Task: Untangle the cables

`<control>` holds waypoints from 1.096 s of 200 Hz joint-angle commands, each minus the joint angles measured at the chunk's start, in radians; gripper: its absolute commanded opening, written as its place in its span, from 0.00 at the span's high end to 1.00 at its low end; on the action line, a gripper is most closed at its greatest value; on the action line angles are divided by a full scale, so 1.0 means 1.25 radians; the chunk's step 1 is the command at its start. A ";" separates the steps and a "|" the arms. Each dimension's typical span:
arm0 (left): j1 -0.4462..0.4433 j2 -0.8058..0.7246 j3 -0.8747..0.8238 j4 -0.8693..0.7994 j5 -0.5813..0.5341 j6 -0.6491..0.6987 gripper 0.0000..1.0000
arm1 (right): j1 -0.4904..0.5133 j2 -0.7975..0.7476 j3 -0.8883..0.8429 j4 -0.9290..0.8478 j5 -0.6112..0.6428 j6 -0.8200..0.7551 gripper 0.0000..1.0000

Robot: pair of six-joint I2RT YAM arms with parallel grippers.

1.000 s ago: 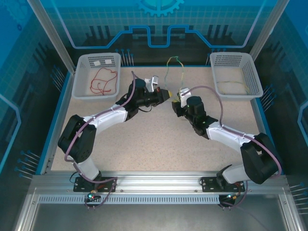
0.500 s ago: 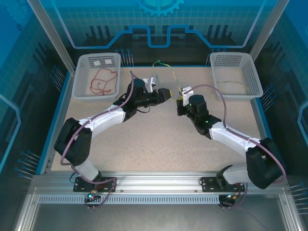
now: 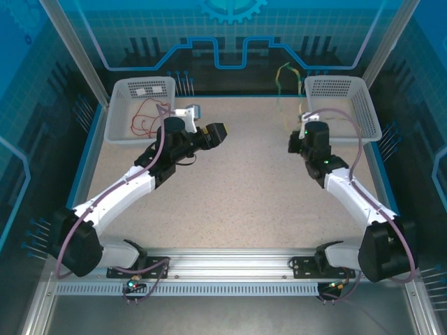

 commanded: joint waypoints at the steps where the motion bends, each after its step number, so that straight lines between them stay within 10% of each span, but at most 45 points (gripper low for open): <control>1: -0.031 0.004 0.008 -0.054 -0.021 0.089 0.27 | -0.077 0.053 0.105 -0.060 0.048 -0.055 1.00; 115: -0.083 0.011 0.024 -0.132 -0.031 0.151 0.27 | -0.276 0.659 0.749 -0.267 0.252 -0.207 1.00; 219: -0.083 0.010 0.001 -0.125 -0.046 0.154 0.27 | -0.330 0.833 0.853 -0.351 0.213 -0.169 0.92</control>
